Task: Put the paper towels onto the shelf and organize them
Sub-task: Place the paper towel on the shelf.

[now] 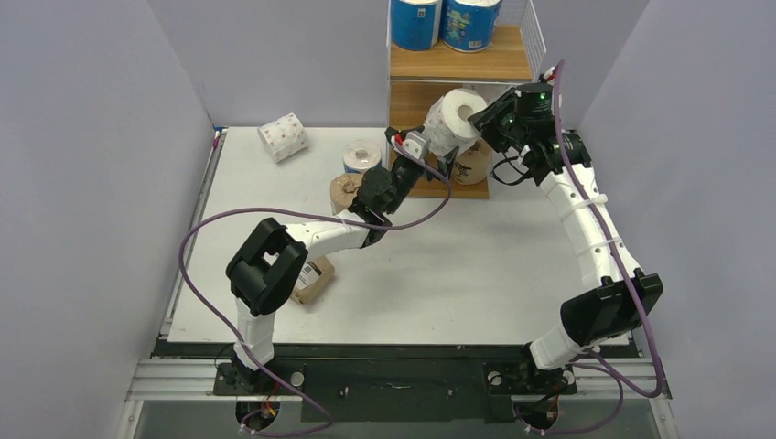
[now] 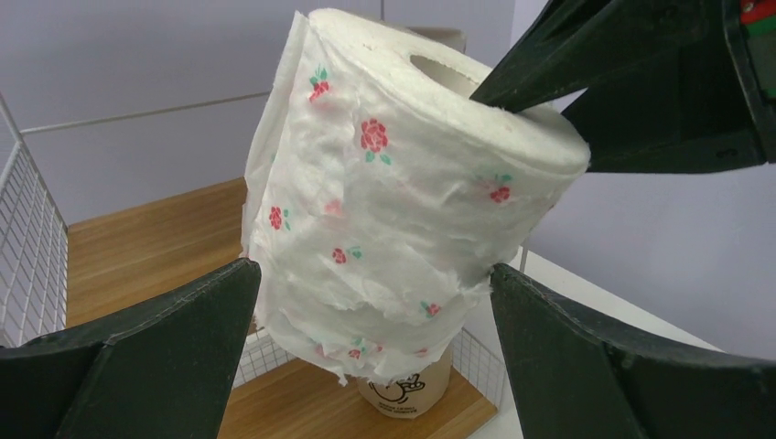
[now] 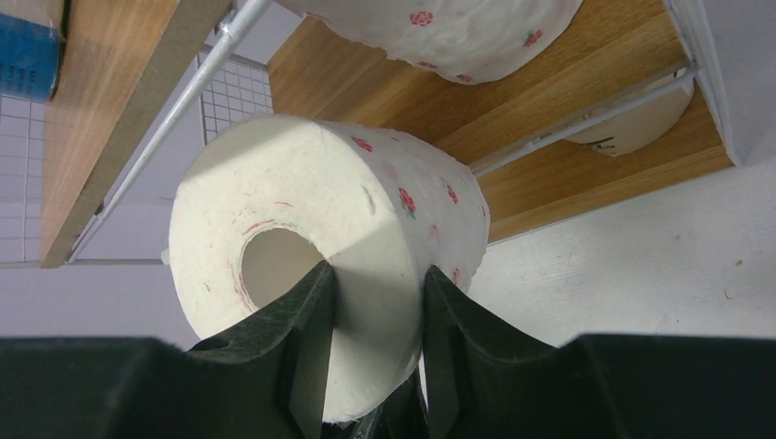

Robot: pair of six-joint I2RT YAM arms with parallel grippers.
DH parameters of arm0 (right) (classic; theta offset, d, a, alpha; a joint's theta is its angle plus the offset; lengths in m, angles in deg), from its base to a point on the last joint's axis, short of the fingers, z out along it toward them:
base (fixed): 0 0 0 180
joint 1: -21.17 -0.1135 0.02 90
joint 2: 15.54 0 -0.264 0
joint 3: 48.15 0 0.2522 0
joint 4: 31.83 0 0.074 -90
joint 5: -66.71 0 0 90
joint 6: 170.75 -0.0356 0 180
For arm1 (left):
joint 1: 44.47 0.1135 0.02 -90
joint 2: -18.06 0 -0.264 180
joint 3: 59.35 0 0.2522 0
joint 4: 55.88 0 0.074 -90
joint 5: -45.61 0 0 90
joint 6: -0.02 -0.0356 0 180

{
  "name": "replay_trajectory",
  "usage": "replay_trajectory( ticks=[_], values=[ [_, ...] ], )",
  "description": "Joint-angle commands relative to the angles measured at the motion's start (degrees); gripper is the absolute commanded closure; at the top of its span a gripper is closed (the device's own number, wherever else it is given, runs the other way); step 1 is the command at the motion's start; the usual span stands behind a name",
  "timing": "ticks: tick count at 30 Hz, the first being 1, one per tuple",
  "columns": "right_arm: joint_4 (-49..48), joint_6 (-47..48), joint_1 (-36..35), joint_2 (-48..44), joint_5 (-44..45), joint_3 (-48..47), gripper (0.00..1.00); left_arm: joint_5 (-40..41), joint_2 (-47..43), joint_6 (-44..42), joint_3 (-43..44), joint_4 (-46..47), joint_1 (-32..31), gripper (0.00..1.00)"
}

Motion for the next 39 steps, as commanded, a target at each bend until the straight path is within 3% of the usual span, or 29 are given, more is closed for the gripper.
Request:
replay_trajectory(
  ticks=[1,18,27,39],
  values=[
    [-6.65,-1.86,-0.5,0.97,-1.06,-4.19,0.73,0.71,1.19,2.17,4.72,3.02,0.51,0.04],
    [-6.78,-2.71,-0.41,3.64,-2.28,-7.19,0.66,4.12,5.25,6.66,11.08,-3.28,2.13,0.03],
    [-7.62,-2.33,-0.22,1.35,-2.67,-6.13,0.45,4.19,5.64,7.3,12.23,-4.03,2.67,0.02],
    [-7.72,-1.52,1.63,-8.12,-2.53,3.42,0.44,3.91,6.69,6.4,15.44,-6.57,3.36,0.0]
  ],
)
